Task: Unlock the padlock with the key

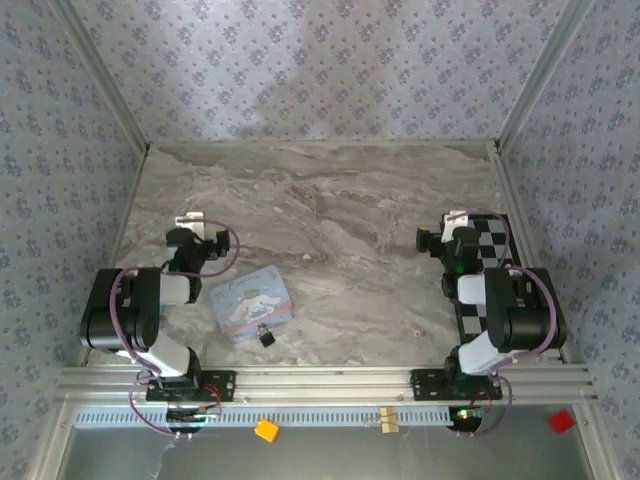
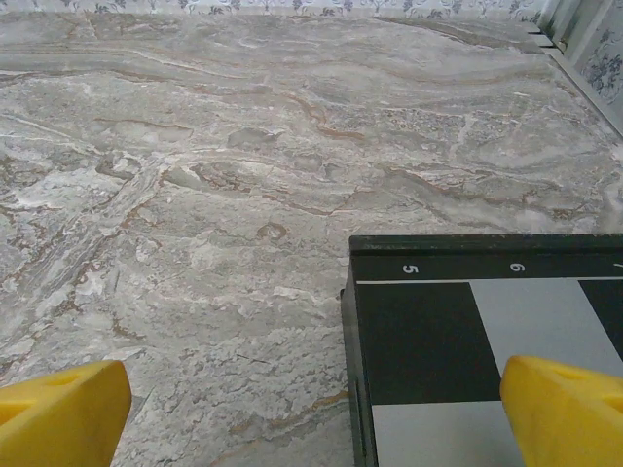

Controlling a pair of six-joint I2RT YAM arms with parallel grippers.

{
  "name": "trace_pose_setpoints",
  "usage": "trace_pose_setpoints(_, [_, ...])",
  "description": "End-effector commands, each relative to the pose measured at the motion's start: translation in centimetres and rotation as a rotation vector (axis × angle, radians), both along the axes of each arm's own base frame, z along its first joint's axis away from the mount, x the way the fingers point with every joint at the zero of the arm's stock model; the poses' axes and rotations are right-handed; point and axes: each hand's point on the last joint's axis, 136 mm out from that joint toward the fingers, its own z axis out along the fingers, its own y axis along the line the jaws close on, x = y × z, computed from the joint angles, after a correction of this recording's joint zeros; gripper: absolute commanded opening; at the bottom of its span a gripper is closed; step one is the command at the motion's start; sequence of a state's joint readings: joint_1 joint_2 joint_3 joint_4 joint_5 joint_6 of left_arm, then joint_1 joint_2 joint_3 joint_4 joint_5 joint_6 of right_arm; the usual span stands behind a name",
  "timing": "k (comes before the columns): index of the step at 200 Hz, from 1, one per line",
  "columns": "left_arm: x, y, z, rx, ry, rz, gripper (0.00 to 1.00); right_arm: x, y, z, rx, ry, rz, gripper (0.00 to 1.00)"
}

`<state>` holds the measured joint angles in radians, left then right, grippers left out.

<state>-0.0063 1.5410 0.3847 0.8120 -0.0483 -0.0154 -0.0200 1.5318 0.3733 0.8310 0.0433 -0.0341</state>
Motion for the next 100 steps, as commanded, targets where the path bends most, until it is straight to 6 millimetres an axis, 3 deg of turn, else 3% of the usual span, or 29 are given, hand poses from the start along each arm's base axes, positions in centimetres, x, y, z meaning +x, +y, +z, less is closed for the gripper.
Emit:
trace_pose_setpoints(1, [0.75, -0.03, 1.46, 0.005, -0.045, -0.015, 1.0, 0.48, -0.12, 0.74, 0.004, -0.015, 0.0, 0.99])
trace_pose_setpoints(100, [0.8, 0.19, 1.38, 0.0, -0.04, -0.007, 1.0, 0.48, -0.1, 0.78, 0.005, -0.016, 0.001, 0.99])
